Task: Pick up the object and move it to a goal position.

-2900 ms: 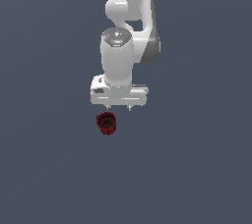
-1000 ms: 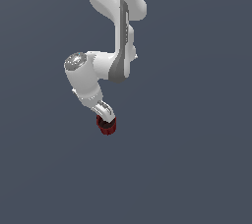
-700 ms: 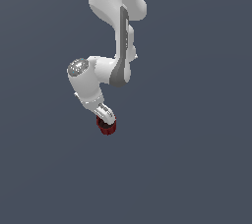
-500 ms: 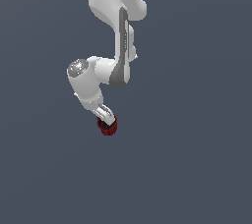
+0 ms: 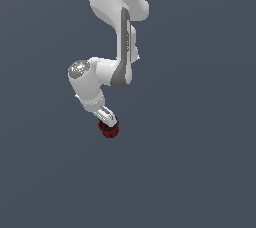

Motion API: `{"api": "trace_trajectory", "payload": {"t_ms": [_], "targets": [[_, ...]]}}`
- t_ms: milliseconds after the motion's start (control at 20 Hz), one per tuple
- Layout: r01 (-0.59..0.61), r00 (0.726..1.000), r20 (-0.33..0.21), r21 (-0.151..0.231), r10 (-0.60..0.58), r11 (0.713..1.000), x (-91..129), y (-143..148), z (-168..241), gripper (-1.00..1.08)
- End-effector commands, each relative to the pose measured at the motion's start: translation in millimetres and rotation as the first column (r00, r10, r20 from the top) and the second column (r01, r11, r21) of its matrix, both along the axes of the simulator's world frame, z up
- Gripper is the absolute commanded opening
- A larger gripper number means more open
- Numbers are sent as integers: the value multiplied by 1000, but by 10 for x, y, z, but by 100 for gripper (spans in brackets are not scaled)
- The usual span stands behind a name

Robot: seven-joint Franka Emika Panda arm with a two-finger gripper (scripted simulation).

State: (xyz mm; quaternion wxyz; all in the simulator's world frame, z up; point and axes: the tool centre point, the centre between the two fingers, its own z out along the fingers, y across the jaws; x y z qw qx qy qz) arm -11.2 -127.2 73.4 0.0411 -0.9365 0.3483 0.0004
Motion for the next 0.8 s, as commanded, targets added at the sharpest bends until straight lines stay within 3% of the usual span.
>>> {"api": "trace_trajectory", "payload": {"t_ms": [0, 350, 750], "targets": [[-2, 1000, 0, 1, 2, 1000, 10, 30, 25, -100], [-2, 1000, 0, 0, 2, 1000, 80, 241, 337, -100], [-1, 1000, 0, -1, 1, 1000, 241, 712, 1042, -100]]}}
